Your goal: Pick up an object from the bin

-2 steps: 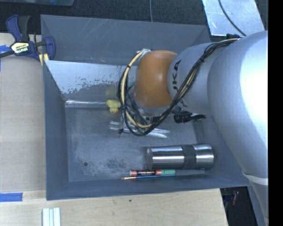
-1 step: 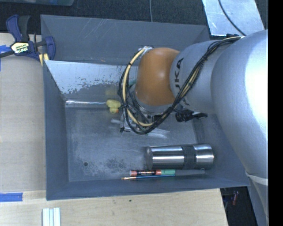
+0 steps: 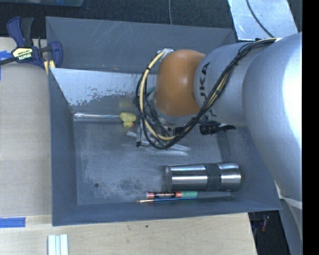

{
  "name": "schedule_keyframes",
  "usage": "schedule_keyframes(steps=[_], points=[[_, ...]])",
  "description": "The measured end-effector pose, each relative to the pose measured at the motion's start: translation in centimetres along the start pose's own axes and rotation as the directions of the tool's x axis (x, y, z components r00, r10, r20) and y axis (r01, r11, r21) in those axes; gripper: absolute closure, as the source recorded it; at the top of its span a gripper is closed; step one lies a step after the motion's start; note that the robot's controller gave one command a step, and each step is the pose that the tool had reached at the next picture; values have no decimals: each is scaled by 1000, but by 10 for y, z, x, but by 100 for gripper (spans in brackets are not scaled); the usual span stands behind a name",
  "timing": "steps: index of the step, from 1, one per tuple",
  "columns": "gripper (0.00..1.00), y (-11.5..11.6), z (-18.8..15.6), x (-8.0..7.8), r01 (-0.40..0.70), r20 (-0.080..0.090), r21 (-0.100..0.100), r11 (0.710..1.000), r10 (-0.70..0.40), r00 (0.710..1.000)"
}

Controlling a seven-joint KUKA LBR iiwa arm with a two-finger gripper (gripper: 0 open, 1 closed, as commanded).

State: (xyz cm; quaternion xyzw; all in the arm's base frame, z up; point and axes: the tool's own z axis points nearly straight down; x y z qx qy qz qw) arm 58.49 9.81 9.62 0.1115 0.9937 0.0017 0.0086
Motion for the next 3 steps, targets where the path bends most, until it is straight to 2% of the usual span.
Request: schedule_keyframes(steps=[2, 3], points=[[100, 0, -18, -1, 0, 2, -1, 1000, 0, 1000], [100, -1, -38, -1, 0, 3, -1, 1000, 0, 1000]])
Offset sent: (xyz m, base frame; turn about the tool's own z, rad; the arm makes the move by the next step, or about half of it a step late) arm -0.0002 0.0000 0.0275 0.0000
